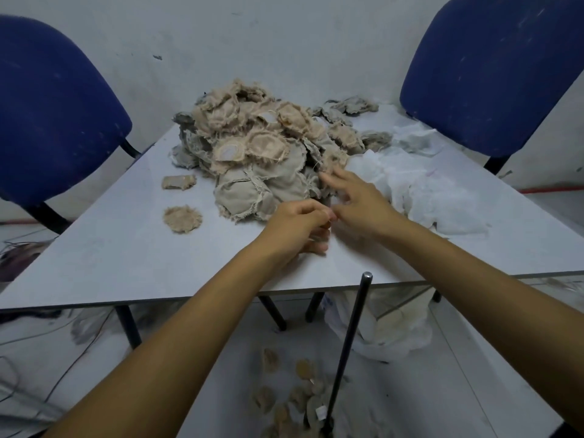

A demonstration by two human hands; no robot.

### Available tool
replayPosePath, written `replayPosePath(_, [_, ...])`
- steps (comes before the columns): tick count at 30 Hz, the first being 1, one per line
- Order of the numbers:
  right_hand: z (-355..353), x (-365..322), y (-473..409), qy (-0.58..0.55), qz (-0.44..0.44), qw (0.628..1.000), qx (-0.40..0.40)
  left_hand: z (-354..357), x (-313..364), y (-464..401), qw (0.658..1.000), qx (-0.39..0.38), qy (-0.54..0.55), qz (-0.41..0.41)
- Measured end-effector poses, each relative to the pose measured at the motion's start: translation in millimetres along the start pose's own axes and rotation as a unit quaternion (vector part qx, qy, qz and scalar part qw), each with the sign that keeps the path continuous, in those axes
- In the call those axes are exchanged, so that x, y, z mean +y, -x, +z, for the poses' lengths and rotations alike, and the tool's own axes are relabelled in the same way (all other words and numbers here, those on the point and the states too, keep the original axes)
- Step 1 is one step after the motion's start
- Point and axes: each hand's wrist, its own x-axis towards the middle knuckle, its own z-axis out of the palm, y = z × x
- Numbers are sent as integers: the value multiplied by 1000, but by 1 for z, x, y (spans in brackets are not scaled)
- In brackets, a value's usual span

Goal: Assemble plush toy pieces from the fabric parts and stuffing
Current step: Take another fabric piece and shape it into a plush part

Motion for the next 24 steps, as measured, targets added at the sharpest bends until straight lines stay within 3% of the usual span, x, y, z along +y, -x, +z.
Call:
replayPosePath(4, [1,-2,13,-47,-43,979,196,2,3,-1,996,68,-25,47])
replayPosePath(7, [-4,1,27,-86,-60,966,238,-2,2,-3,985,127,-73,89])
replayPosePath(11, [-5,9,42,-229,-53,953,189,-4,2,-3,985,100,-90,112])
replayPosePath(13, [-6,6,48,-384,7,913,135,-4,-1,-2,983,60,-108,139])
replayPosePath(15, [-7,4,50,-467,64,877,93,-4,-4,-1,972,30,-156,174])
replayPosePath(20, [-14,2,54,-507,128,851,45,2,-9,1,949,32,-197,243])
replayPosePath(24, [-14,4,59,-453,100,885,19,3,-8,0,952,29,-183,245])
